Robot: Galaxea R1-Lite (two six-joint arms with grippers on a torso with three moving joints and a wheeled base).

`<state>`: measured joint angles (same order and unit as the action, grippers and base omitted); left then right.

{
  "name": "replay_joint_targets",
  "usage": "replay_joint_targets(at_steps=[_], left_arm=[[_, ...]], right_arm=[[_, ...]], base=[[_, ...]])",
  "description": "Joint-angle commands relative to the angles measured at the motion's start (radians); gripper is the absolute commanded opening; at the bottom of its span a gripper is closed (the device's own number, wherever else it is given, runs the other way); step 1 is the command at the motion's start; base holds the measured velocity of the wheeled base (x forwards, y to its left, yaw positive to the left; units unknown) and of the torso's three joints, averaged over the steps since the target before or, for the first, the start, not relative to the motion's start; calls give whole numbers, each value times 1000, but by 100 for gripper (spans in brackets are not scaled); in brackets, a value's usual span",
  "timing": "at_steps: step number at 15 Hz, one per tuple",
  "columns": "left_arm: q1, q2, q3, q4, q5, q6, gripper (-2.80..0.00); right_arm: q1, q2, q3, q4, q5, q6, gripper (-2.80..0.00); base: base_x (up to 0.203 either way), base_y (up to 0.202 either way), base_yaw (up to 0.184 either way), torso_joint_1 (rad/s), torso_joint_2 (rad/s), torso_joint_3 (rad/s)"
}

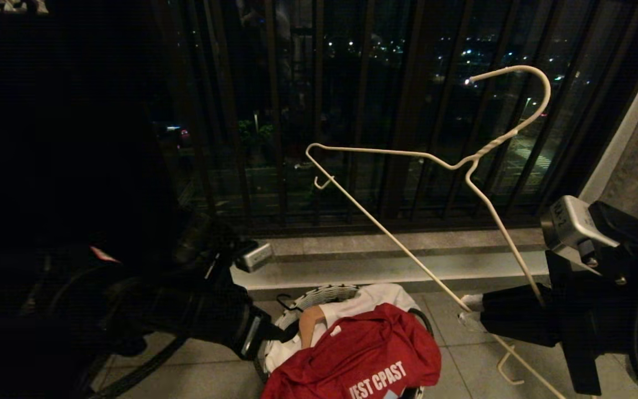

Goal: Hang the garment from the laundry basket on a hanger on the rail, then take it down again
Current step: Pick up clothes from the basket

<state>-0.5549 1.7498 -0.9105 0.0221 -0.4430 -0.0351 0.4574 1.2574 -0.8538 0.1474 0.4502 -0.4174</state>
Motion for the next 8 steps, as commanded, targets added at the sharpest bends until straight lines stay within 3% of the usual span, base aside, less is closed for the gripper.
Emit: replay_joint_targets(at_steps=[1,8], left_arm=[[-24,111,-19,2,1,0,-280],[-40,89,0,1,-2,8,-280]], right_arm=[[-2,3,1,-6,2,-3,-280],[-6,3,2,-6,2,-4,-280]], base=[[0,0,0,0,0,0],[0,0,0,0,0,0]])
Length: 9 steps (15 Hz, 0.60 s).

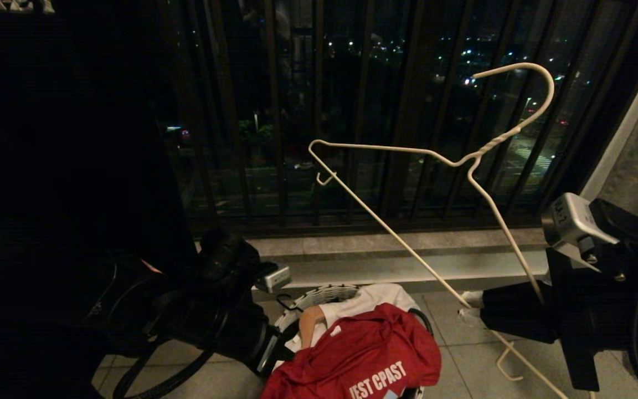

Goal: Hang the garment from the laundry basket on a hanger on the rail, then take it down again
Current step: Pick up clothes from the basket

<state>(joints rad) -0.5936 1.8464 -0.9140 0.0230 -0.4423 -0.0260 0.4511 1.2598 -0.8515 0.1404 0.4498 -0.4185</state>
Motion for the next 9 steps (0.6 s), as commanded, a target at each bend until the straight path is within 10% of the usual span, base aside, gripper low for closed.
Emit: replay_joint_targets(at_steps=[1,9], left_arm=[[-2,-12,7,2,-4,-2,-280],[-10,31,-3,0,1,42,-280]], right_arm=[[0,3,0,1,3,-3,-280],[0,7,0,1,3,-3,-280]], base=[[0,0,0,0,0,0],[0,0,0,1,0,-45]])
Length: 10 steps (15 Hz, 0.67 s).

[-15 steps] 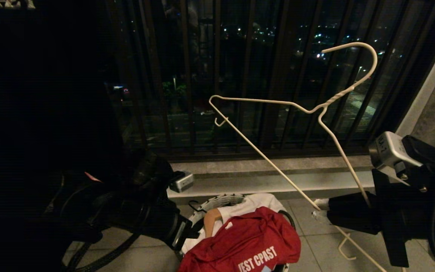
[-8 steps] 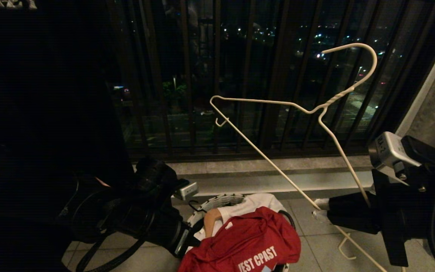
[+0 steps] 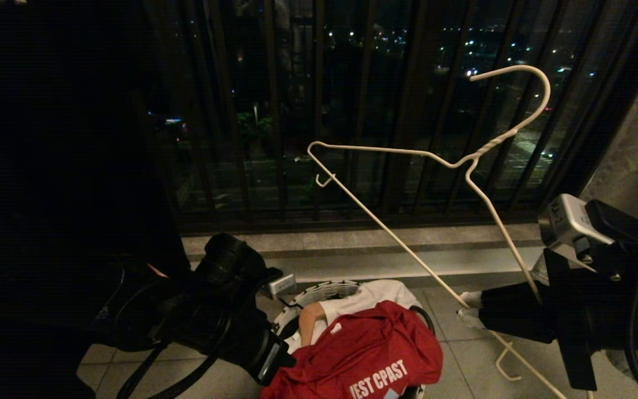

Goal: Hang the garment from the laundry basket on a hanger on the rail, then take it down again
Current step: Pick up clothes from the basket

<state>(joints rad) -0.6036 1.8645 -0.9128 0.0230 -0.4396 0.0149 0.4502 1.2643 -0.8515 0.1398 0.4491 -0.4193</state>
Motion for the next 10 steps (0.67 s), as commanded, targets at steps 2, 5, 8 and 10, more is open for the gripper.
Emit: replay_joint_targets(at_steps=[2,5,8,10], left_arm=[[1,19,-16,1,-1,-6,-280],[0,12,-30,3,0,-10,-280],[0,12,-42,11,8,-9,-280],[1,17,-61,16,52,-9,-280]], right_arm=[[1,1,0,1,2,-3,-280],[1,-3,0,1,3,-4,-280],[1,-5,2,0,2,-4,-280],[1,-5,2,1,2,-4,-280]], base=[[0,0,0,7,1,-185],[0,0,0,4,2,-195],[0,0,0,3,3,-198],[0,0,0,5,0,-202]])
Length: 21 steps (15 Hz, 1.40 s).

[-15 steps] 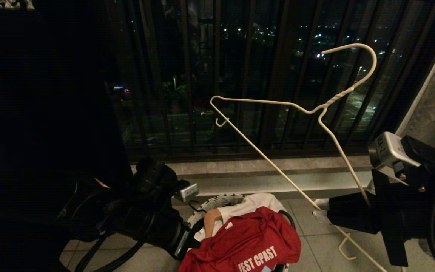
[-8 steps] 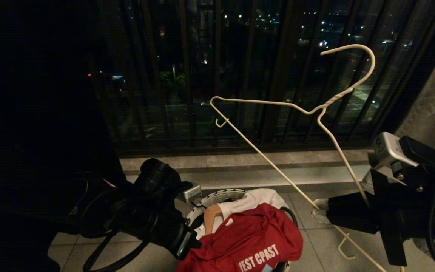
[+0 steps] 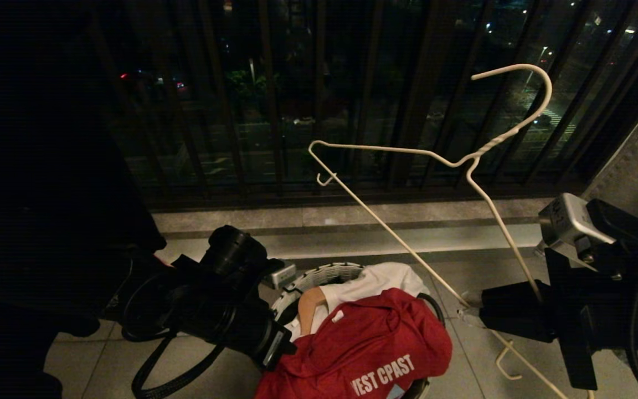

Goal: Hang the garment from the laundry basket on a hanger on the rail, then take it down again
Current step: Pick up clothes from the basket

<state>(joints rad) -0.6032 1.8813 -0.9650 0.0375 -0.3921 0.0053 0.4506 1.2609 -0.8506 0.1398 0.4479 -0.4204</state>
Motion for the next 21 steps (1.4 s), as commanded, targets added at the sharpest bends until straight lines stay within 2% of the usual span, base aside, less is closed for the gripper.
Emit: replay_joint_targets(at_steps=[1,12,18,19,21], left_arm=[[0,6,-14,8,36,1,-280],[0,28,-14,2,44,2,-280],[0,33,-13,-7,36,-1,-280],[0,48,-16,-8,38,-3,0],[-1,64,-24,-10,41,-9,0]], right_arm=[[0,0,1,0,3,-3,-280],[-24,-8,-4,-31,0,-1,-280],[-28,-5,-6,-31,-1,-1,-280],[-30,-5,-8,-31,-1,-1,-280],[-30,-5,-8,-31,-1,-1,-280]], base=[[0,0,0,3,5,-198],[0,0,0,0,2,-195],[0,0,0,2,1,-43],[0,0,0,0,0,0],[0,0,0,0,0,0]])
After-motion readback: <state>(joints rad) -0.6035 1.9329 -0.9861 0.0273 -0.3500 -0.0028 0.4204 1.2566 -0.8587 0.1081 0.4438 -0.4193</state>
